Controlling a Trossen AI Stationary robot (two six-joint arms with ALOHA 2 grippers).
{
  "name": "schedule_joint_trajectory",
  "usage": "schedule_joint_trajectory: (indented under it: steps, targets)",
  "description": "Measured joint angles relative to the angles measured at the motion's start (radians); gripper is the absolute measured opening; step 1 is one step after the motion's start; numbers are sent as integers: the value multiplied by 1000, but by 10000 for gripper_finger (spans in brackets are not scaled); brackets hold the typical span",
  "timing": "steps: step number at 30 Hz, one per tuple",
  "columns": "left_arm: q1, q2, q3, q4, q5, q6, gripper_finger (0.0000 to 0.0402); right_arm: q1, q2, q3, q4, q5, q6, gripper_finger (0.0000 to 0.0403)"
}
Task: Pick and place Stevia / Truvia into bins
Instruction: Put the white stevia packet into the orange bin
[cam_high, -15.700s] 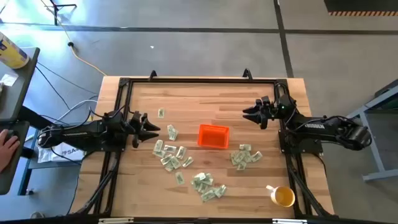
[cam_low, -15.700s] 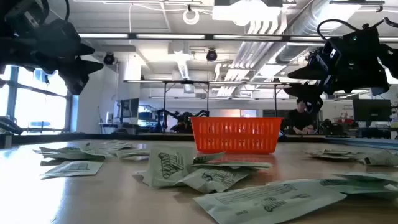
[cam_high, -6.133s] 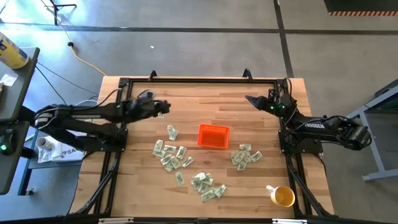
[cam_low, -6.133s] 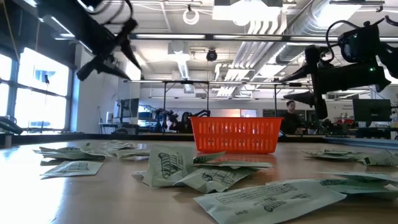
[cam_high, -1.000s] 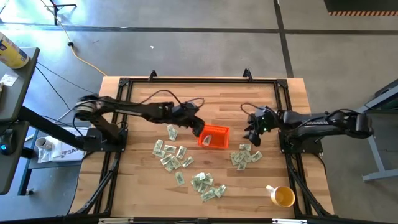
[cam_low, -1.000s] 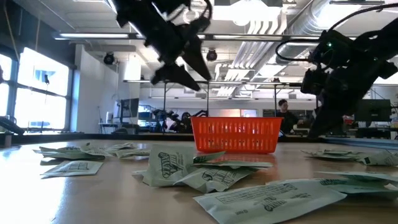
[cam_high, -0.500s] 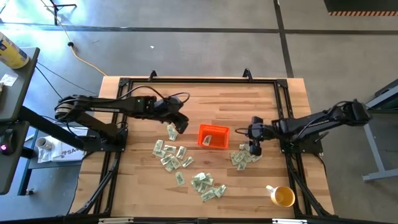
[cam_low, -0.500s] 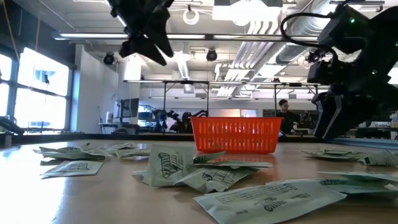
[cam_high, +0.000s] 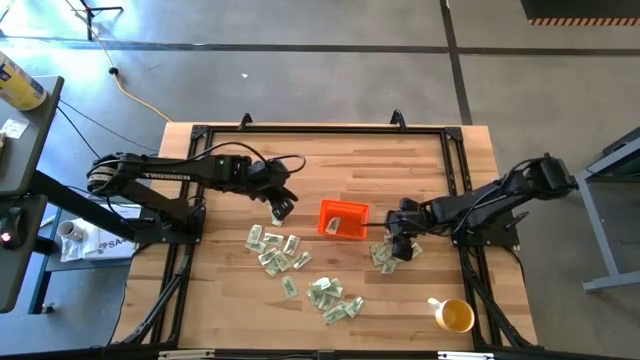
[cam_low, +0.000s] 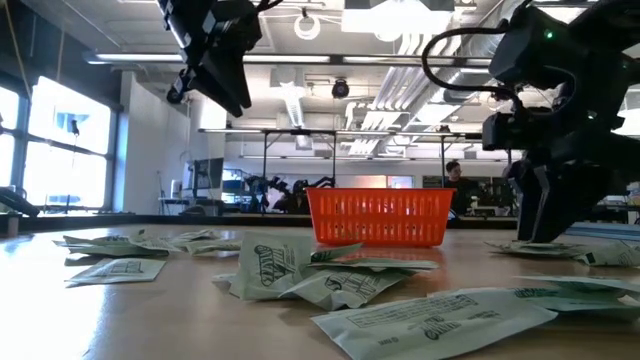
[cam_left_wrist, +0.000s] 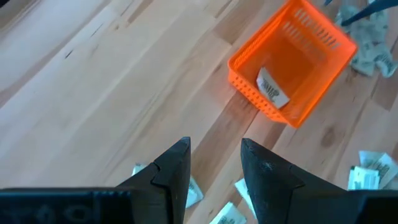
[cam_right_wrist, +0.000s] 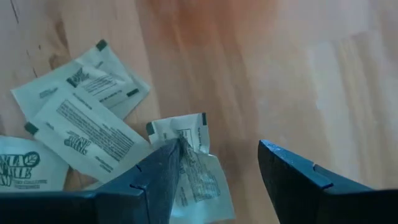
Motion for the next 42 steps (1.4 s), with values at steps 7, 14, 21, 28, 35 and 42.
schedule_joint_trajectory:
  steps: [7, 14, 21, 28, 35, 42]
  targets:
    - [0, 0, 0, -28, 0, 0, 175, 51, 36, 0, -8, 89, 129, 209]
    - [0, 0, 0, -27, 0, -7, 175, 22, 38, -2, -10, 133, 170, 159]
    - [0, 0, 0, -27, -18, -24, 175, -52, 38, -4, -9, 114, 177, 46]
    - [0, 1, 0, -28, -20, -27, 175, -142, 36, -3, 15, 104, 246, 13]
    - [0, 1, 0, -44, -21, -27, 175, -191, -33, 107, 42, 140, 217, 6]
    - [0, 1, 0, -80, -23, -30, 175, -267, -22, 232, 112, 4, 71, 5]
